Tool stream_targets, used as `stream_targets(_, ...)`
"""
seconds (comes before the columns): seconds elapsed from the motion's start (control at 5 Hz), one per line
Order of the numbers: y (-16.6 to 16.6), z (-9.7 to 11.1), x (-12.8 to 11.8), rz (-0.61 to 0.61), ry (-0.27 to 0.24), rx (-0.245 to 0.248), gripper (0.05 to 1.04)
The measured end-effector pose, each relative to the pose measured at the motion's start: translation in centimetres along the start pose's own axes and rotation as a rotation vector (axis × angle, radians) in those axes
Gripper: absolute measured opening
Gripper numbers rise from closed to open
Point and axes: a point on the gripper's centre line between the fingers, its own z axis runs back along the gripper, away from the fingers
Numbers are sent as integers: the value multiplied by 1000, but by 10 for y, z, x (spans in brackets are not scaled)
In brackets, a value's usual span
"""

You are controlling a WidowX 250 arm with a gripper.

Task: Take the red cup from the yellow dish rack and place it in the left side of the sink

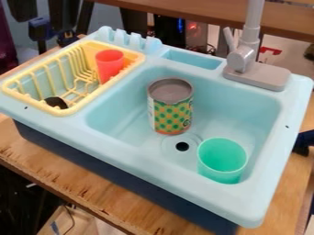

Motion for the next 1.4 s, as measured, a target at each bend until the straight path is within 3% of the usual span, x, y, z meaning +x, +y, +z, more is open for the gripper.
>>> stream_targets(0.2,0,-6,2,-5,24,-5,1001)
stream_targets(0.4,-2,-21,26,-53,23,-42,1001)
stream_targets(0.6,-6,-27,53,-93,-25,-76,1001)
stream_targets(0.8,-17,-41,75,-145,-34,-90,1001)
stream_targets(1.4,-24,-64,111,-160,-28,-86,1001)
